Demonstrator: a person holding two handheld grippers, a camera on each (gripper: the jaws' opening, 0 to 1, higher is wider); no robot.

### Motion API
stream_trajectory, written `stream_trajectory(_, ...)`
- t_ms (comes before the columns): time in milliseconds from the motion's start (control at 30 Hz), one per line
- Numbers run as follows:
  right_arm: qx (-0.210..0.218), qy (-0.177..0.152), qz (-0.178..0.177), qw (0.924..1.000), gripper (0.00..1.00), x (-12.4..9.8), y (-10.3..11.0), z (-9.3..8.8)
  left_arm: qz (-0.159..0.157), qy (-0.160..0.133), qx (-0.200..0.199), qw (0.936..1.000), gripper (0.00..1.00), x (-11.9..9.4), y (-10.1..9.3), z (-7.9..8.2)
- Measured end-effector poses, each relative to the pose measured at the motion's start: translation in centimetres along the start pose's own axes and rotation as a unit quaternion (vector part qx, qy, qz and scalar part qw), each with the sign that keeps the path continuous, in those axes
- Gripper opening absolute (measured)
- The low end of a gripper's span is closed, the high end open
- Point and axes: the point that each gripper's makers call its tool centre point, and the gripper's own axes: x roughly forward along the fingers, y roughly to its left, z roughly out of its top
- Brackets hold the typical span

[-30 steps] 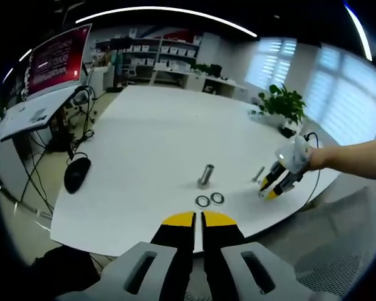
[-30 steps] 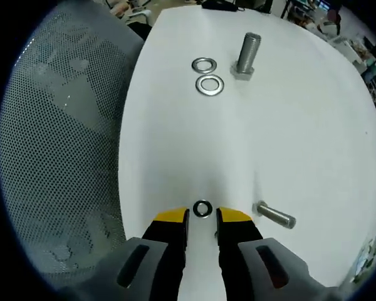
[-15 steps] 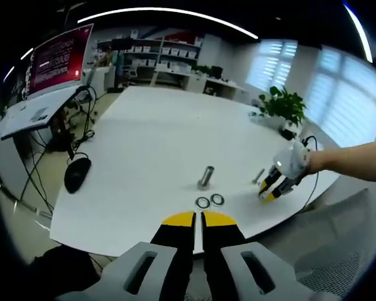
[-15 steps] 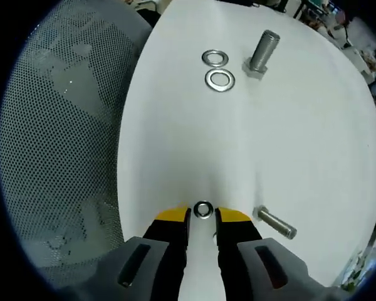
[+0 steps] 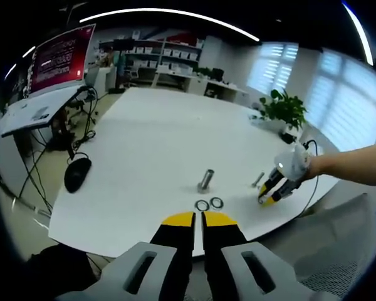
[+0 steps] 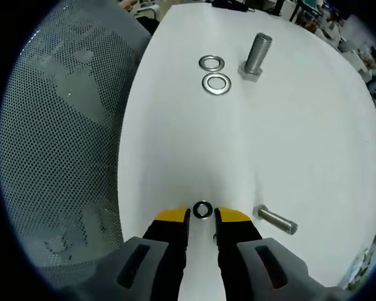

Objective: Place the washer onto the threaded stud by aligning its center hole with the stud, sliding it down to the base, and recovering from edge contact or off-axis alignment until the washer reaches the visible bottom stop.

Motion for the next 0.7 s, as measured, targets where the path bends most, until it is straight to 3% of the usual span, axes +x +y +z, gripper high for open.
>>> stream_trajectory(100,0.001,-0.006,-0.004,1.0000,0.19,-0.02,0.07,-0.05,0.000,0.020,0.016,0.9997,0.01,0.18,-0.06,-0.67)
stream_trajectory(700,0.021,-0.025,-0.025,0.9992,0.15,-0.87,-0.50,-0.16,0.002,0.013,0.011,0.9999,0.01,0.12,0.05,-0.44)
